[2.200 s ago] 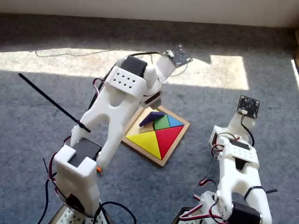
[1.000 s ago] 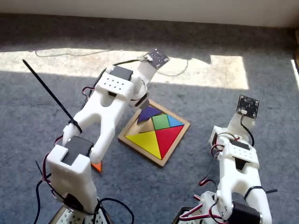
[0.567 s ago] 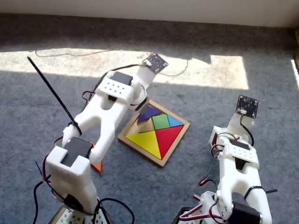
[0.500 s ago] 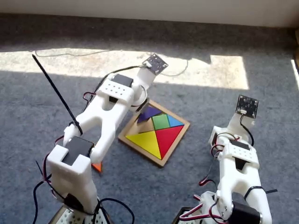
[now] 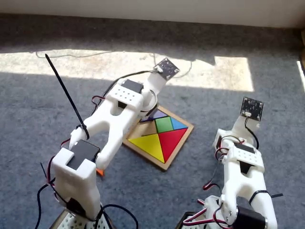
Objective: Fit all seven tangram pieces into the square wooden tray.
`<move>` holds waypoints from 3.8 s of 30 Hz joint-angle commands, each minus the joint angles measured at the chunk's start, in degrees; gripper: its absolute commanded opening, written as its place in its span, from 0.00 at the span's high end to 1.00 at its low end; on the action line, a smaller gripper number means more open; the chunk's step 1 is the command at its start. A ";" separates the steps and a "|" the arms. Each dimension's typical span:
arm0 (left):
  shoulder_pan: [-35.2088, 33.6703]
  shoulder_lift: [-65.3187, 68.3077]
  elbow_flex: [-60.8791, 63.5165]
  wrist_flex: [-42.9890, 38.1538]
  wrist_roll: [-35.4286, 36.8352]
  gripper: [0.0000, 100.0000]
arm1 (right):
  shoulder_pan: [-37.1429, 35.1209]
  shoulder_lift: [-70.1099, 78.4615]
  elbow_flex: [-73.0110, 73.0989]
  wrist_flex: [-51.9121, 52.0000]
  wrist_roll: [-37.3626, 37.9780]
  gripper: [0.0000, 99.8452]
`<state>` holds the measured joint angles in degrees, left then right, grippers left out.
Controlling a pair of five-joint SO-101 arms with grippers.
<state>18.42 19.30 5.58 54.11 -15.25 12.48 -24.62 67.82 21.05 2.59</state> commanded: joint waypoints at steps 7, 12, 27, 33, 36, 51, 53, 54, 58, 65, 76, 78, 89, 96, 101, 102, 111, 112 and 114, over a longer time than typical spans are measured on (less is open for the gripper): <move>-0.84 -10.33 -0.13 8.70 0.62 0.87 | -0.48 0.13 -3.38 -1.63 0.62 0.99; -1.71 -20.35 1.54 16.44 0.62 0.87 | -0.48 0.13 -3.38 -1.63 0.62 0.99; -23.16 -45.58 28.26 18.37 0.44 0.72 | -0.57 0.13 -3.21 -1.63 0.62 0.99; -27.30 -44.44 35.12 20.92 0.53 0.72 | -0.57 0.13 -3.21 -1.63 0.62 0.99; -27.91 -42.51 38.29 19.34 0.62 0.72 | -0.57 0.13 -3.21 -1.63 0.62 0.99; -27.30 -23.52 39.43 12.75 0.09 0.84 | -0.57 0.13 -3.03 -1.63 0.62 0.99; -25.89 -23.16 39.08 12.75 0.09 0.87 | -0.57 0.13 -3.03 -1.63 0.62 0.99; -25.10 -23.25 39.08 12.92 0.09 0.88 | -0.57 0.13 -3.03 -1.63 0.62 0.99; -20.88 -23.34 36.88 16.18 0.09 0.91 | -0.57 0.13 -3.03 -1.63 0.62 0.99; -19.47 -26.59 29.14 20.48 -1.05 0.94 | -1.71 0.13 -3.03 -1.63 0.70 0.99; -18.59 -35.12 28.97 12.75 -14.15 0.94 | -1.63 0.13 -3.03 -1.63 0.70 0.99; -17.63 -35.03 29.05 9.41 -15.21 0.94 | -1.63 0.13 -3.03 -1.63 0.70 0.99; -6.73 -34.95 29.05 -0.70 -15.38 0.94 | -1.54 0.13 -3.03 -1.63 0.70 0.99; -4.09 -30.64 26.07 -4.31 -15.47 0.94 | -1.71 0.13 -3.21 -1.63 0.70 0.99; -3.91 -20.53 18.68 -2.99 -15.56 0.93 | -1.71 0.13 -3.30 -1.63 0.70 0.99; -3.91 -18.95 17.27 -2.20 -15.56 0.93 | -1.71 0.13 -3.30 -1.63 0.70 0.99; -0.66 -12.53 11.82 4.84 -15.65 0.88 | -1.71 0.13 -3.38 -1.63 0.70 0.99; -0.48 -12.53 11.74 5.36 -15.65 0.88 | -1.71 0.13 -3.38 -1.63 0.70 0.99; -0.13 -12.53 11.91 6.15 -15.65 0.88 | -1.71 0.13 -3.38 -1.63 0.70 0.99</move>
<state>16.75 7.08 20.26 58.77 -30.29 11.34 -24.62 67.82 21.05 2.59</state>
